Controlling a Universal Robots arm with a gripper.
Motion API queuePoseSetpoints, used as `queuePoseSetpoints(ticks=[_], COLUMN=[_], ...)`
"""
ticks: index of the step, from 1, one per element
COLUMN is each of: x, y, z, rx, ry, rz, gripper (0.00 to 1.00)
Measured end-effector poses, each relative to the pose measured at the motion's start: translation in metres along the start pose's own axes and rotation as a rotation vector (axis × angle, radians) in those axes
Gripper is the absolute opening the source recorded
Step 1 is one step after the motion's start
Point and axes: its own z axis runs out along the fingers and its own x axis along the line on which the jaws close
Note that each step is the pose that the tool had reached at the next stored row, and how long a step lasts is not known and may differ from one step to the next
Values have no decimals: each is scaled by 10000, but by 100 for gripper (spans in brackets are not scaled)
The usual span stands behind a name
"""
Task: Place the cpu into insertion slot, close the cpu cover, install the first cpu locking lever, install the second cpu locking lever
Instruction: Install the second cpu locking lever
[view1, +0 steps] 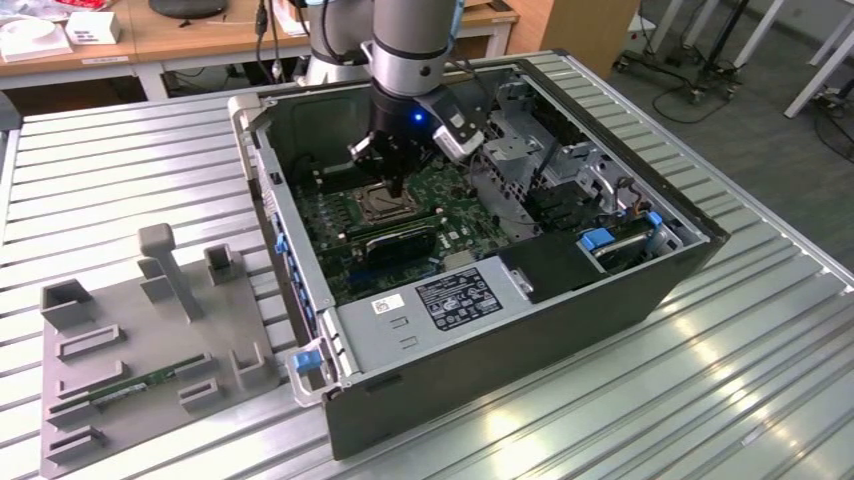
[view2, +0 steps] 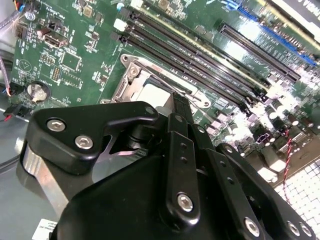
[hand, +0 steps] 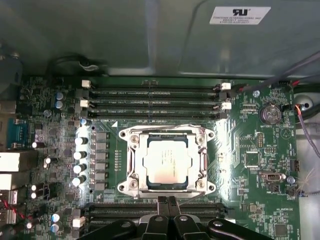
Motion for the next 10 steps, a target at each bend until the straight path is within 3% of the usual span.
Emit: queuePoseSetpoints(ticks=[5, 10], x=[9, 69], y=[-28, -34], z=[-3, -4], rx=[1, 0], ry=[-4, -45], rz=[0, -7], gripper=[11, 11])
